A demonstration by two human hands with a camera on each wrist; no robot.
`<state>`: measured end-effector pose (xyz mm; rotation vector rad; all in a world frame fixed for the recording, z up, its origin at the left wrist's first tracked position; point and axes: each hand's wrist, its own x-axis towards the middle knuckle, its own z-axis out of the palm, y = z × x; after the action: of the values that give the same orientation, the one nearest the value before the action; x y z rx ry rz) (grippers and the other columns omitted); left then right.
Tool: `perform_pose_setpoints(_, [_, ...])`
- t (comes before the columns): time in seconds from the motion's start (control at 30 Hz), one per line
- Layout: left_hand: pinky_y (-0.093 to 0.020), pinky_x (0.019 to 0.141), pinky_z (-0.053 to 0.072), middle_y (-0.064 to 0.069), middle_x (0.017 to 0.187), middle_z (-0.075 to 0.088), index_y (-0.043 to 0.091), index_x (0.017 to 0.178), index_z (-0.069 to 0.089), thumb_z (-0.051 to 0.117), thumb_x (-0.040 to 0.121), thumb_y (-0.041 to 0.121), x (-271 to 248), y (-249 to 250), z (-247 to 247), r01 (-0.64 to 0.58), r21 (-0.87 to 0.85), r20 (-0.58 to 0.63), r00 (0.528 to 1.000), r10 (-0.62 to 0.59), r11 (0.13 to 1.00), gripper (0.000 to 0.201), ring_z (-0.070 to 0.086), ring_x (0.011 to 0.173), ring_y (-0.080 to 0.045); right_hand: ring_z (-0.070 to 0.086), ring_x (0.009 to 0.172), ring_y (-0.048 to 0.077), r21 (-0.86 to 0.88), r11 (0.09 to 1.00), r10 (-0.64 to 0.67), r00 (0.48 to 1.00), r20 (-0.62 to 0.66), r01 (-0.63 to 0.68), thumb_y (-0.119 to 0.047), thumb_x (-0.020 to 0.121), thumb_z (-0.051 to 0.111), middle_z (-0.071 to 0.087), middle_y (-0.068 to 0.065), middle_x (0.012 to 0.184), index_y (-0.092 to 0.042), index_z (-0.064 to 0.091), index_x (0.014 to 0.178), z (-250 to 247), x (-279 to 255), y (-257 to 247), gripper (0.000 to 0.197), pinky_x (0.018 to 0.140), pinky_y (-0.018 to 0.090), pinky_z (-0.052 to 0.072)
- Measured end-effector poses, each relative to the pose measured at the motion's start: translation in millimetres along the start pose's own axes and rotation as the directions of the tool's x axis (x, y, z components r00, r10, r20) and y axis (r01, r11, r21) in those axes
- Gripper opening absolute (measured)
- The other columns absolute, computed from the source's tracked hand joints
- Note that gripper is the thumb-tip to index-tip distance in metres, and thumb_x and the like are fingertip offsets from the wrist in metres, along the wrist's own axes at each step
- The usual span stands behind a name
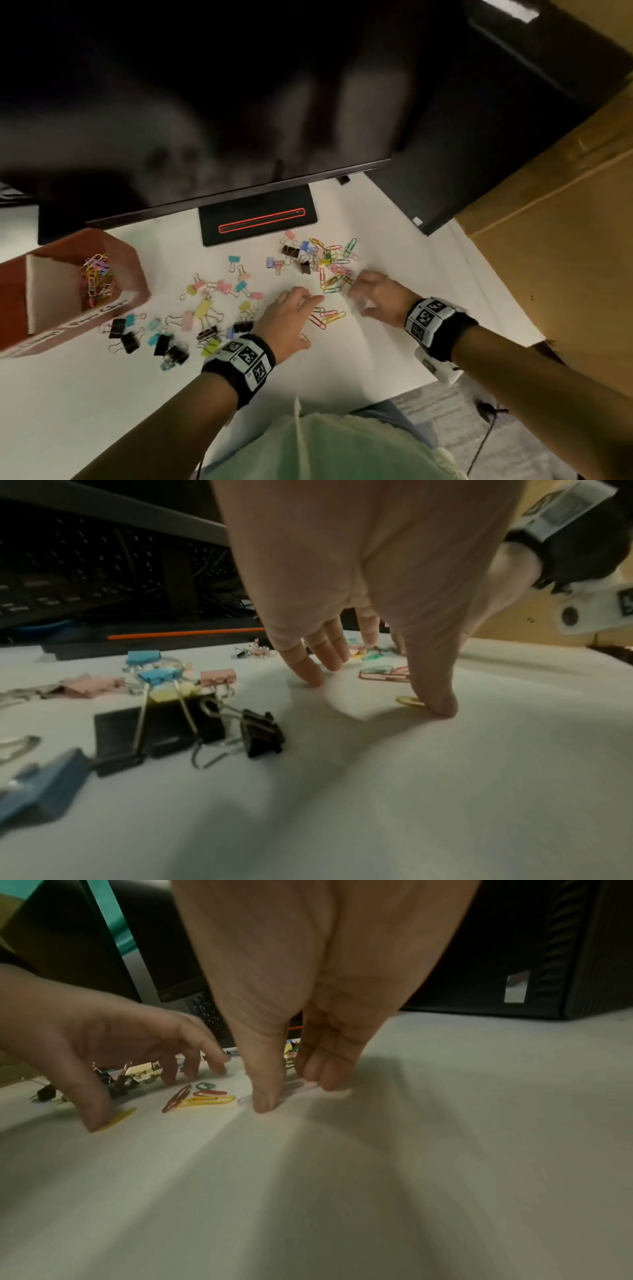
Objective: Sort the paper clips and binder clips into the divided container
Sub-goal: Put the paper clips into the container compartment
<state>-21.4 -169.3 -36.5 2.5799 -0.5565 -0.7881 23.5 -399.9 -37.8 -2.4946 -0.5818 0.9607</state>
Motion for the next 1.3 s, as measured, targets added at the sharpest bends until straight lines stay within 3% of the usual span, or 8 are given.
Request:
perform_pose_setpoints(0.1, [-0.031, 0.104, 0.035, 0.001, 0.128, 0.037, 0.021, 0.133, 0.04, 0.074, 0.072, 0.027, 10.1, 2.1, 3.6, 0.019, -0.059, 0.003, 1.0, -0.019, 0.998, 0.07, 0.037, 0.118, -0.016, 0.055, 0.103, 0.024, 0.041, 0.999, -0.02, 1.0, -0.02, 0.02, -0.007, 0.083, 0.061, 0.054, 0.009, 0.116, -0.01, 0.06, 0.113, -2.5, 7.3, 1.8, 0.03, 0.095, 0.031, 0.044])
perform_pose_setpoints(0.27, [-0.032, 0.096, 0.041, -0.004, 0.111, 0.05, 0.014, 0.11, 0.06, 0.068, 0.079, 0.015, 27.2, 9.5, 5.3, 0.087, -0.207, -0.12, 0.986, -0.114, 0.974, 0.032, 0.047, 0.104, -0.019, 0.053, 0.088, 0.023, 0.07, 0.995, -0.071, 0.997, -0.04, 0.073, -0.003, 0.083, 0.062, 0.046, 0.014, 0.12, -0.006, 0.057, 0.115, -8.9, 17.2, 1.3, 0.032, 0.09, 0.036, 0.048])
perform_pose_setpoints(0.43, [-0.024, 0.082, 0.039, 0.001, 0.088, 0.048, 0.007, 0.097, 0.065, 0.065, 0.081, 0.011, 34.1, 12.5, 9.1, 0.164, -0.281, -0.156, 0.964, -0.214, 0.945, 0.016, 0.052, 0.093, -0.021, 0.049, 0.114, 0.027, -0.015, 0.996, -0.093, 0.991, -0.1, 0.092, -0.015, 0.083, 0.066, 0.042, 0.01, 0.13, -0.015, 0.052, 0.128, -12.7, 30.0, 2.9, 0.047, 0.1, 0.029, 0.04])
perform_pose_setpoints(0.67, [-0.028, 0.088, 0.039, -0.01, 0.099, 0.056, 0.006, 0.093, 0.066, 0.064, 0.082, 0.012, 33.5, 13.8, 12.8, 0.18, -0.235, -0.169, 0.96, -0.222, 0.955, 0.012, 0.049, 0.096, -0.022, 0.051, 0.108, 0.029, -0.1, 0.983, -0.17, 0.97, -0.174, 0.155, -0.021, 0.083, 0.066, 0.059, 0.009, 0.113, -0.012, 0.067, 0.105, -15.3, 38.8, 3.1, 0.023, 0.093, 0.038, 0.046])
perform_pose_setpoints(0.9, [-0.03, 0.079, 0.045, -0.01, 0.095, 0.058, 0.006, 0.096, 0.061, 0.06, 0.084, 0.011, 26.9, 10.2, 12.6, 0.176, -0.269, -0.169, 0.959, -0.226, 0.947, 0.012, 0.054, 0.087, -0.022, 0.058, 0.098, 0.027, -0.083, 0.988, -0.137, 0.985, -0.1, 0.129, -0.021, 0.086, 0.062, 0.066, 0.01, 0.102, -0.009, 0.065, 0.094, -20.2, 47.3, -2.0, 0.015, 0.087, 0.037, 0.047])
perform_pose_setpoints(1.1, [-0.028, 0.076, 0.046, 0.0, 0.083, 0.052, 0.01, 0.108, 0.06, 0.064, 0.081, 0.006, 22.7, 13.2, 13.5, 0.102, -0.354, -0.2, 0.963, -0.182, 0.93, 0.027, 0.05, 0.077, -0.015, 0.06, 0.096, 0.027, -0.029, 0.997, -0.077, 0.992, -0.095, 0.075, -0.016, 0.087, 0.06, 0.066, 0.01, 0.105, -0.011, 0.056, 0.113, -22.6, 47.1, -3.8, 0.027, 0.083, 0.031, 0.046])
perform_pose_setpoints(1.2, [-0.027, 0.077, 0.044, 0.001, 0.082, 0.052, 0.012, 0.115, 0.061, 0.065, 0.08, 0.006, 28.4, 23.0, 15.7, 0.016, -0.345, -0.215, 0.972, -0.096, 0.938, 0.035, 0.048, 0.076, -0.013, 0.059, 0.099, 0.027, -0.084, 0.994, -0.076, 0.995, -0.062, 0.071, -0.018, 0.088, 0.058, 0.065, 0.011, 0.107, -0.01, 0.062, 0.107, -24.4, 50.0, -4.1, 0.021, 0.083, 0.03, 0.044])
perform_pose_setpoints(1.3, [-0.026, 0.085, 0.042, -0.007, 0.096, 0.06, 0.011, 0.117, 0.06, 0.064, 0.081, 0.009, 40.9, 29.1, 17.8, 0.028, -0.313, -0.203, 0.974, -0.096, 0.949, 0.036, 0.054, 0.089, -0.021, 0.058, 0.099, 0.027, -0.084, 0.996, -0.044, 0.997, -0.064, 0.039, -0.021, 0.088, 0.058, 0.062, 0.012, 0.108, -0.009, 0.065, 0.102, -26.6, 49.6, -1.3, 0.02, 0.083, 0.03, 0.043])
